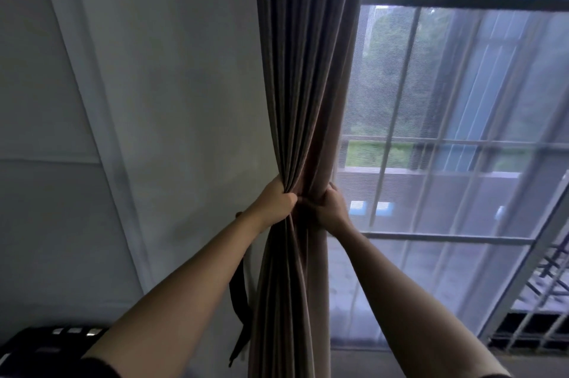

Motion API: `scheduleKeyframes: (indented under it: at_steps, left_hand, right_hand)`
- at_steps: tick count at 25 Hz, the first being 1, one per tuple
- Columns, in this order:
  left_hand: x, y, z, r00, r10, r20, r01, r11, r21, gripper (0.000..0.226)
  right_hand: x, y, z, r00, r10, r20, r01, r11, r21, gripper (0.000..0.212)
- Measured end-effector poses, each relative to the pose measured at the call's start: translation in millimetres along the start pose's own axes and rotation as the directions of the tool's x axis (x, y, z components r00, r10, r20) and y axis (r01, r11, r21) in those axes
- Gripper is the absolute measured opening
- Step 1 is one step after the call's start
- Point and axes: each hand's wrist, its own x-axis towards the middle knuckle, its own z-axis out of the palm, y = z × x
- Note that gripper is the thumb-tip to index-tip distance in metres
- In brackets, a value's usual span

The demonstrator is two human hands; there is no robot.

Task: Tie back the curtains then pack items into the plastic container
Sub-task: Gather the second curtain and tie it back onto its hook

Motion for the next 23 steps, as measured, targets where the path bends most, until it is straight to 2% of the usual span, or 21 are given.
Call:
scheduleKeyframes:
  at_steps: [1, 4, 6, 8, 11, 14, 18, 23]
  left_hand:
    - [3, -2, 3, 1.0, 0.006, -0.013, -0.006, 1.0, -0.002, 0.056]
    - [12, -6, 9, 1.0, 0.01, -0.014, -0.01, 1.0, 0.004, 0.06]
    - [17, -6, 12, 1.0, 0.005, -0.011, -0.005, 1.0, -0.01, 0.065]
    - [18, -4, 15, 1.0, -0.005, 0.006, 0.005, 1.0, -0.03, 0.072]
    - [20, -1, 23, 0.999, -0.026, 0.041, 0.03, 0.994, -0.104, 0.087]
    - [24, 0, 30, 0.998, -0.059, 0.026, 0.063, 0.986, -0.153, 0.099]
    - [30, -2, 27, 0.994, -0.104, 0.043, 0.109, 0.983, -0.147, 0.101]
    - [20, -2, 27, 0.994, -0.046, 0.103, 0.066, 0.977, -0.201, 0.091]
  right_hand:
    - [-9, 2, 3, 0.997, -0.04, 0.061, 0.036, 0.996, 0.076, 0.048]
    - [-31, 11, 3, 0.932, -0.104, 0.347, -0.037, 0.925, 0.378, 0.084]
    - [-37, 11, 3, 0.883, -0.167, 0.438, -0.06, 0.887, 0.459, 0.1]
    - [-40, 7, 6, 0.867, -0.168, 0.469, -0.062, 0.898, 0.437, 0.105]
    - [-46, 1, 18, 0.941, -0.096, 0.325, -0.002, 0.958, 0.287, 0.104]
    - [-52, -7, 29, 0.986, -0.016, 0.165, -0.018, 0.979, 0.204, 0.094]
    - [-59, -18, 32, 0.998, 0.048, 0.038, -0.052, 0.991, 0.124, 0.065]
    - [-60, -26, 41, 0.994, 0.073, -0.078, -0.073, 0.997, 0.005, 0.062]
